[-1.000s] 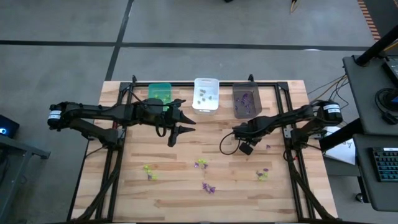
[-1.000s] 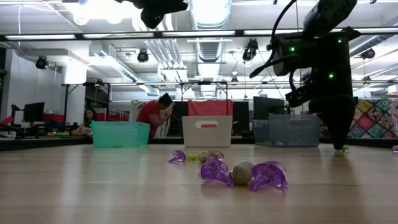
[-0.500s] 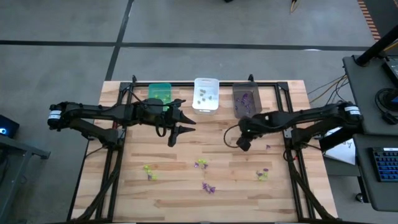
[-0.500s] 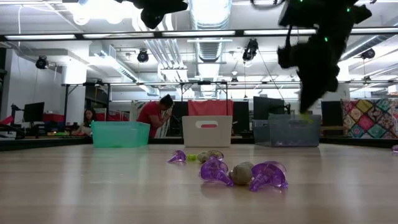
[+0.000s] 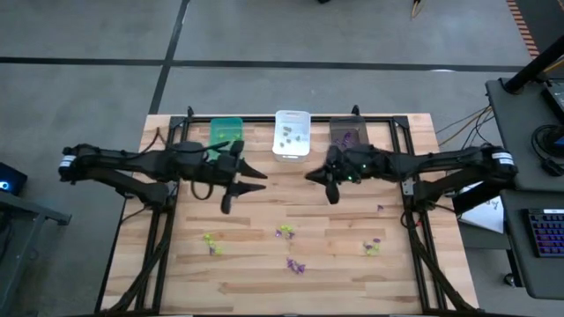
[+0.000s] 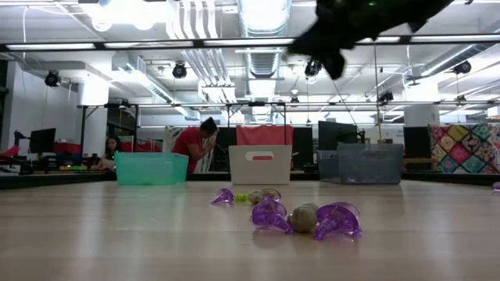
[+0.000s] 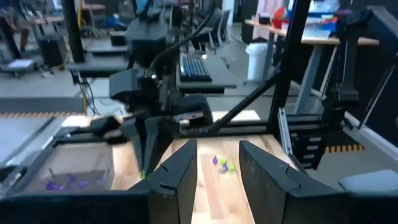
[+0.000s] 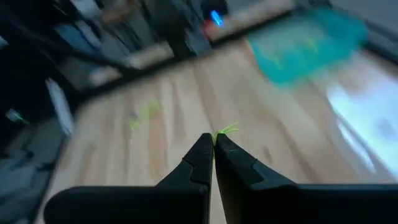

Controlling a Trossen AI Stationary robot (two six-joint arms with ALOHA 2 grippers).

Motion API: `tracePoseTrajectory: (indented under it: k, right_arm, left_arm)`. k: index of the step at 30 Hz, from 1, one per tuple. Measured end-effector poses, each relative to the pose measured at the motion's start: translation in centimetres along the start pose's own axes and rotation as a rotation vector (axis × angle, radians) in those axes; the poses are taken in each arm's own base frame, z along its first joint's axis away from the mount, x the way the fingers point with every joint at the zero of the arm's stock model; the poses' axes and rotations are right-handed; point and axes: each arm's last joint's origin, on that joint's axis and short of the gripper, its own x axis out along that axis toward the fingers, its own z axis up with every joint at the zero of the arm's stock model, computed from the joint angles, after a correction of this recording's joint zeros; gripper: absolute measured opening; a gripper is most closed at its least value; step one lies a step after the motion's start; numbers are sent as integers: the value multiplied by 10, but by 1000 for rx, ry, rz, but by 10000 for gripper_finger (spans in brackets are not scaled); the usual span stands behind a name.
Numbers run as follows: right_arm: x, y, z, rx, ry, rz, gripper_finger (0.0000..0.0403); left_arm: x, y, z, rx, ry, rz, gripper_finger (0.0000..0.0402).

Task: Sort Halloween decoration
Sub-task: Put the green spider toy into the blue bin

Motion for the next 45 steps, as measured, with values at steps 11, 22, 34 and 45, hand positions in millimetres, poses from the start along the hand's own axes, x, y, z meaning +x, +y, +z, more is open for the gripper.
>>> tracePoseTrajectory:
  k: [11,22,34,45]
  right_arm:
    - [58,-42,50,-165,-246,41,8]
    - [145,-88,90,-244,-265,-43,8]
    - [218,-135,95,-234,-262,-88,8]
    - [249,-151,86,-262,-204,-114,9]
  left_arm:
    - [-36,-23,-12,11,-43,102,102]
    - [-73,-20,-14,-6,-142,132,102]
    - [-90,-18,-29,-11,-182,130,102]
    - [-90,-18,-30,-15,-194,129,102]
